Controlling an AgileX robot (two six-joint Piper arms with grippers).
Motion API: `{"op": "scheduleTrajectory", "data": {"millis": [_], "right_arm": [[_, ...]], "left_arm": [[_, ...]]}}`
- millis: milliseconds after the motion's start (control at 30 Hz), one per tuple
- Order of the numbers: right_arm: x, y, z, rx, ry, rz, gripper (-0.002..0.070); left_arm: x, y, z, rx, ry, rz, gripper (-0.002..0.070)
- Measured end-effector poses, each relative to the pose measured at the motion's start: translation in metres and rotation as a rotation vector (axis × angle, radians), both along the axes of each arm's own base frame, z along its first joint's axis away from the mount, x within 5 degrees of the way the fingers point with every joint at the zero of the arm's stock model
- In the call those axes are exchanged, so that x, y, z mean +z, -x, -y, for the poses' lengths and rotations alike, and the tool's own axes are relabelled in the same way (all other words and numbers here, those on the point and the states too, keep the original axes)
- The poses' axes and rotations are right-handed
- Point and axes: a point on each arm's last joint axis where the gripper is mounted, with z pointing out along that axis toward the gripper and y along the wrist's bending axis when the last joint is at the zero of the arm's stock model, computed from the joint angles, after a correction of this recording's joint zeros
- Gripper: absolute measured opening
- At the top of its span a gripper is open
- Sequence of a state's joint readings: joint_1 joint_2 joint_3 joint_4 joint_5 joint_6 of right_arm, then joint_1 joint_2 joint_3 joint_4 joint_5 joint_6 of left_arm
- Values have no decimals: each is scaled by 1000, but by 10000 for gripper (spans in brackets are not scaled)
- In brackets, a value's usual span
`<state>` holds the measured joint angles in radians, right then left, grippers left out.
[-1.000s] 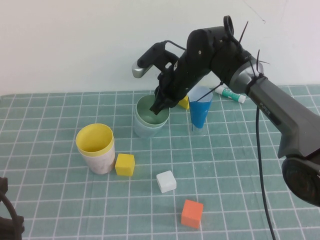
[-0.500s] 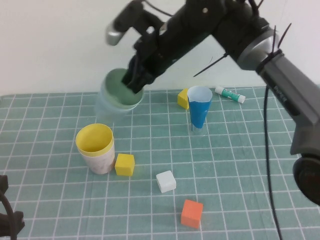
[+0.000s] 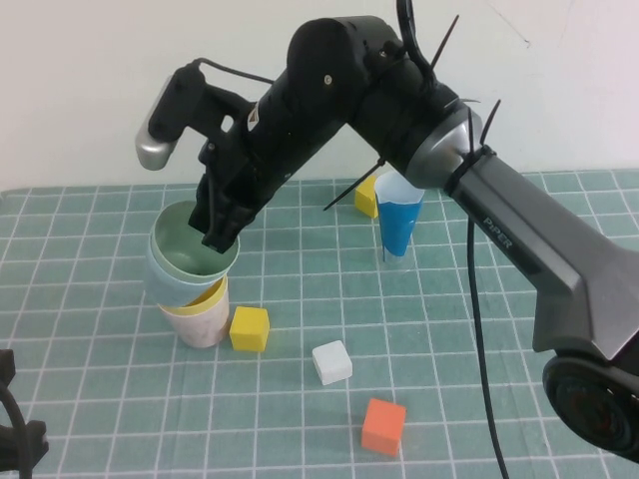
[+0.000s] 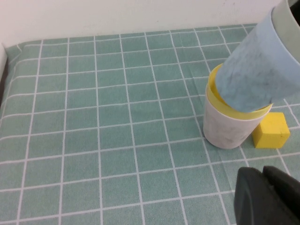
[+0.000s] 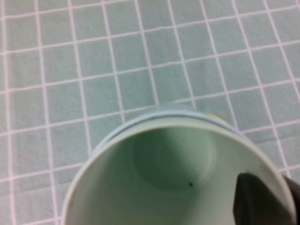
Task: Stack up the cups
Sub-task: Place the blue cup on the yellow cup
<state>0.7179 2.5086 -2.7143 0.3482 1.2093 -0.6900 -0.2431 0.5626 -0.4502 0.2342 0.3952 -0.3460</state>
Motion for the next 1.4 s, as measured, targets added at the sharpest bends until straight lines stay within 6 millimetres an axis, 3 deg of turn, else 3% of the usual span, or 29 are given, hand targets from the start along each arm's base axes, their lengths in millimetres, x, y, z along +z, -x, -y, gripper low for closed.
{"op": "scheduleTrajectory", "data": {"millis": [400, 833, 1133, 1400], "right_arm": [[1, -4, 1, -13, -1, 44, 32], [-11, -11, 3, -19, 64, 90, 32], [-10, -12, 1, -21, 33, 94, 126], [-8, -10, -1, -16, 8, 80, 137]], "left_arm": [[0, 0, 0, 0, 0, 0, -1], [0, 0, 0, 0, 0, 0, -1], [0, 0, 0, 0, 0, 0, -1], [0, 0, 0, 0, 0, 0, -1]]}}
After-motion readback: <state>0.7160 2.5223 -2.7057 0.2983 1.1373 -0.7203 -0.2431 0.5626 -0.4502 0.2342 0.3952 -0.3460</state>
